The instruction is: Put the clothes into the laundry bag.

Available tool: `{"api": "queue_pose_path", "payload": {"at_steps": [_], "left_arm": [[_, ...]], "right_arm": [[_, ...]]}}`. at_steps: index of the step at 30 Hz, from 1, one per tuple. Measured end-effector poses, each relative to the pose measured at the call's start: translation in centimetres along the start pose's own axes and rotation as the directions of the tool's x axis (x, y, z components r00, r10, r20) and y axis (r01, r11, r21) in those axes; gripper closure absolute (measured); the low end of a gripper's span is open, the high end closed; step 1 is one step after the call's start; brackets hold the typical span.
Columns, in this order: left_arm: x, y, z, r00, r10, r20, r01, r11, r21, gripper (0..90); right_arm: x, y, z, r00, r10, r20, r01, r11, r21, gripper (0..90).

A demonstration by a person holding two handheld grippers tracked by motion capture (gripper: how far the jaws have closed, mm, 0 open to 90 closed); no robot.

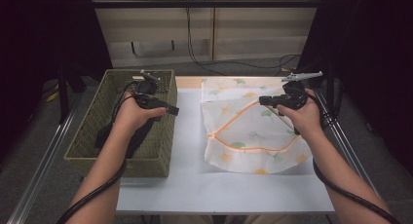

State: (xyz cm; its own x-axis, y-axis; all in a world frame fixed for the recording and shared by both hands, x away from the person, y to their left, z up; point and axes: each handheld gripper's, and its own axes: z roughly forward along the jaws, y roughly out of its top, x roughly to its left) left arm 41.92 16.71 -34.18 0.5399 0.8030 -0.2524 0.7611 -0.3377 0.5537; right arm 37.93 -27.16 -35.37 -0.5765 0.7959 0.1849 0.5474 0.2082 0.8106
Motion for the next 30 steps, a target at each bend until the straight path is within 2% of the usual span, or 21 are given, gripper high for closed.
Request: {"api": "queue_pose_path", "payload": {"at_steps": [9,11,13,17,19,20,22,23,25,27,30], "left_arm": [[3.0,-1.4,-0.7,0.9982,-0.037,-0.047,0.037,0.9992,0.017,8.3],[3.7,-1.7,-0.6,0.9967,-0.052,-0.061,0.053,0.9986,0.005,8.3],[4.4,-1.9,-0.6,0.9963,-0.047,-0.072,0.048,0.9988,0.009,8.3],[5.5,-2.3,-0.5,0.9928,-0.066,-0.099,0.068,0.9976,0.011,8.3],[6.2,-2.3,-0.6,0.992,-0.06,-0.111,0.061,0.9981,0.01,8.3],[6.4,-2.3,-0.7,0.9922,-0.063,-0.108,0.064,0.9979,0.011,8.3],[7.0,-2.5,-0.7,0.9888,-0.078,-0.128,0.077,0.997,-0.011,8.3],[7.3,-2.5,-0.7,0.9894,-0.069,-0.128,0.068,0.9976,-0.01,8.3],[7.9,-2.7,-0.6,0.9856,-0.083,-0.148,0.081,0.9966,-0.016,8.3],[8.4,-2.9,-0.5,0.9844,-0.078,-0.158,0.079,0.9969,0.0,8.3],[9.2,-3.2,-0.1,0.9807,-0.107,-0.164,0.107,0.9942,-0.01,8.3]], "right_arm": [[0.2,0.0,0.4,1.0,-0.001,-0.009,0.001,1.0,0.009,89.9],[0.3,0.0,0.5,0.9999,-0.003,-0.01,0.003,1.0,0.009,89.9],[0.3,-0.1,0.5,0.9999,-0.001,-0.015,0.001,1.0,0.009,89.9],[0.2,-0.1,0.5,0.9998,0.002,-0.019,-0.002,1.0,0.009,89.9],[0.1,-0.2,0.5,0.9998,0.006,-0.018,-0.005,0.9999,0.012,89.9],[0.1,-0.2,0.5,0.9998,0.009,-0.02,-0.009,0.9999,0.012,89.9],[-0.1,-0.3,0.5,0.9998,0.009,-0.019,-0.009,0.9998,0.015,89.9],[-0.1,-0.4,0.6,0.9997,0.017,-0.02,-0.016,0.9997,0.017,89.9],[-0.1,-0.4,0.6,0.9995,0.017,-0.025,-0.017,0.9997,0.018,89.9],[-0.1,-0.4,0.6,0.9996,0.015,-0.022,-0.015,0.9997,0.02,89.9],[-0.1,-0.4,0.6,0.9996,0.013,-0.023,-0.013,0.9996,0.025,89.9]]}}
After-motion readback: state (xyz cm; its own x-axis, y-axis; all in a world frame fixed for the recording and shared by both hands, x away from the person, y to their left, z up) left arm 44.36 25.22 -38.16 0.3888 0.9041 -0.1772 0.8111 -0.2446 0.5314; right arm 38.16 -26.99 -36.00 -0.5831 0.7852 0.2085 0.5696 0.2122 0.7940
